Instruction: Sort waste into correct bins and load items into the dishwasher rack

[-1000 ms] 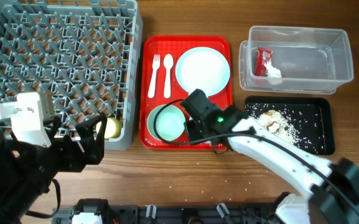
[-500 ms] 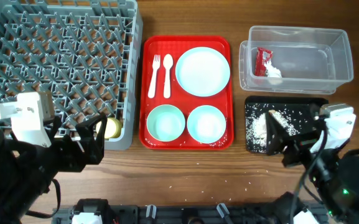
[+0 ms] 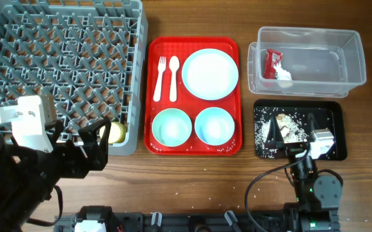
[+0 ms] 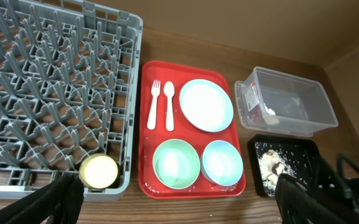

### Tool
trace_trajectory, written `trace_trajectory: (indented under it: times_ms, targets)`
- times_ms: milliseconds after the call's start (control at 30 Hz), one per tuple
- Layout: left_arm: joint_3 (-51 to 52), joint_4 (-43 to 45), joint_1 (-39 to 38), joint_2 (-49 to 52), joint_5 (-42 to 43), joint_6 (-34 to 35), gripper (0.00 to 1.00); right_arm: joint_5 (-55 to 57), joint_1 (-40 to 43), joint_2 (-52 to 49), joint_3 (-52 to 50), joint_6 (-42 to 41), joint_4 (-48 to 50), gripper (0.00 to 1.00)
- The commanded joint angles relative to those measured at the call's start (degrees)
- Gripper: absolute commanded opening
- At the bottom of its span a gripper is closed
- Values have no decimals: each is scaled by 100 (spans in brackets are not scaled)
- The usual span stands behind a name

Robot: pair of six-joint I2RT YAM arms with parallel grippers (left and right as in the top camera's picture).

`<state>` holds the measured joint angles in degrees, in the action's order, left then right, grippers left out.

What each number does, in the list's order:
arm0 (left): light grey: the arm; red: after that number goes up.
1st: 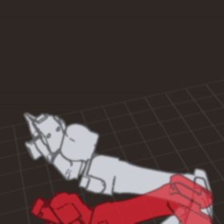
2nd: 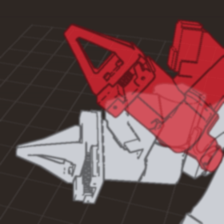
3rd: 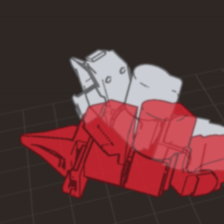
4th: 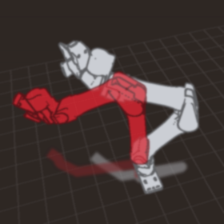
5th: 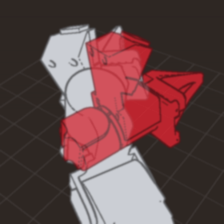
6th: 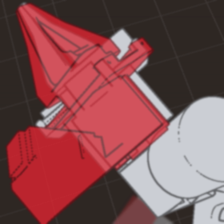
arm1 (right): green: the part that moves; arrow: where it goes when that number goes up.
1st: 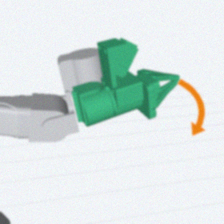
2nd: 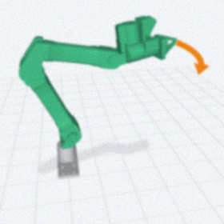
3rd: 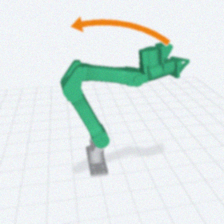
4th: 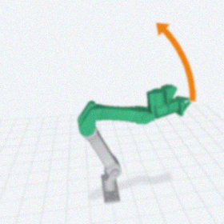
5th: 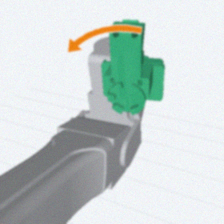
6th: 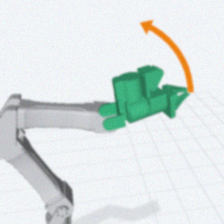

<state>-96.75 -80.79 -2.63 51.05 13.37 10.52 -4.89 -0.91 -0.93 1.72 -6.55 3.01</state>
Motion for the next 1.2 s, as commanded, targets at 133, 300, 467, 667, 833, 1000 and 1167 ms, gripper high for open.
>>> trace_trajectory:
  times_ms: [133,300,467,667,833,1000,1167]
  targets:
    - [-44,17,-11,0,7,-114,100,-94,24,13,-142,-114,-262,100]
    - [-44,17,-11,0,7,-114,100,-94,24,-37,-142,-111,-264,100]
    - [-44,-74,-11,0,885,52,100,-94,24,-37,-142,-114,-264,100]
    - [254,-627,-15,1036,101,706,92,-94,24,-37,-142,-111,-264,100]
    - [1443,-660,-748,1899,-828,1287,69,-92,24,-37,-142,-114,-264,100]
    - [2844,249,-1904,1235,-1200,2302,68,-94,24,-37,-142,-111,-264,100]
    - [2894,494,-2579,1163,-1458,2566,68,-94,24,-37,-142,-111,-264,100]
